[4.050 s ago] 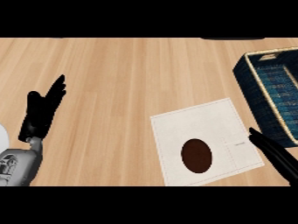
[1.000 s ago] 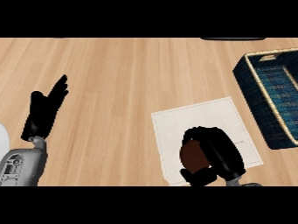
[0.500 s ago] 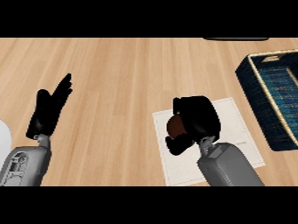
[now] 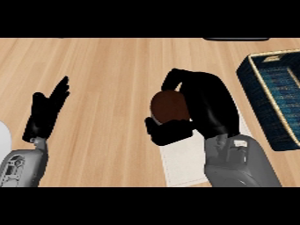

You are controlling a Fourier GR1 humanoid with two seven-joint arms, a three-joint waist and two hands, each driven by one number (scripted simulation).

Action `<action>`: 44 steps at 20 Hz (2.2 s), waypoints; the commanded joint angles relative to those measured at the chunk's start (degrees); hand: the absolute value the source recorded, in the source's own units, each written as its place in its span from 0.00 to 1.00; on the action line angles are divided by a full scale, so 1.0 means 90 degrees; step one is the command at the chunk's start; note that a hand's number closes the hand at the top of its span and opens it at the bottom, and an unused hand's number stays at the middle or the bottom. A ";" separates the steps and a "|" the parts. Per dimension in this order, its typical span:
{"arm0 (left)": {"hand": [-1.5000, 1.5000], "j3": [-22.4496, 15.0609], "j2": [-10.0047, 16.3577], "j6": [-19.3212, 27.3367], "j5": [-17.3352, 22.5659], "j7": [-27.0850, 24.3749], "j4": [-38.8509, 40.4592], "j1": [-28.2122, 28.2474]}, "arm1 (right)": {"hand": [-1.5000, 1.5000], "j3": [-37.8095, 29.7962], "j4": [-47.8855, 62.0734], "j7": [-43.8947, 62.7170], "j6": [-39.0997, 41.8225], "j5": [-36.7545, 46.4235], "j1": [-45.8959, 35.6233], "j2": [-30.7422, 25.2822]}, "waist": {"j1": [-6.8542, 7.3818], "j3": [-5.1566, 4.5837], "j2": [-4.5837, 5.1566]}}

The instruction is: Pick the cupcake from the placemat and place it in the basket

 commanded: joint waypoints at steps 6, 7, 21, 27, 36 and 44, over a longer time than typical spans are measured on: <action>0.50 -0.0023 -0.0046 -0.0025 -0.0005 -0.0164 0.0002 0.0245 | 1.00 -0.1300 -0.1249 0.2340 0.0375 -0.0945 -0.2575 0.0019 | -0.0052 -0.0007 -0.0025; 0.50 0.0088 0.0048 -0.0026 0.0013 -0.0119 0.0129 0.0038 | 1.00 -0.1461 -0.0981 0.2111 0.0199 -0.0736 -0.2689 0.0019 | -0.0057 -0.0005 0.0005; 0.50 0.0083 0.0081 -0.0058 0.0025 0.0154 -0.0159 0.0050 | 1.00 -0.3043 0.1168 0.2189 0.1277 -0.1107 -0.5175 -0.1795 | -0.0101 -0.0008 -0.0017; 0.50 0.0130 0.0141 -0.0070 0.0041 0.0132 -0.0261 0.0117 | 1.00 -0.2614 0.2359 0.1177 0.2000 -0.0567 -0.4793 -0.2967 | -0.0067 -0.0007 0.0021; 0.50 0.0107 0.0144 -0.0264 0.0178 0.0274 -0.0490 0.0208 | 1.00 -0.3207 0.2920 -0.0364 0.2046 -0.0496 -0.3790 -0.4426 | -0.0047 0.0005 0.0027; 0.50 -0.0231 -0.0290 0.0309 -0.0303 0.0507 -0.0601 0.0017 | 1.00 -0.3784 0.3251 -0.1934 0.1970 -0.0955 -0.2943 -0.5009 | -0.0061 0.0005 0.0027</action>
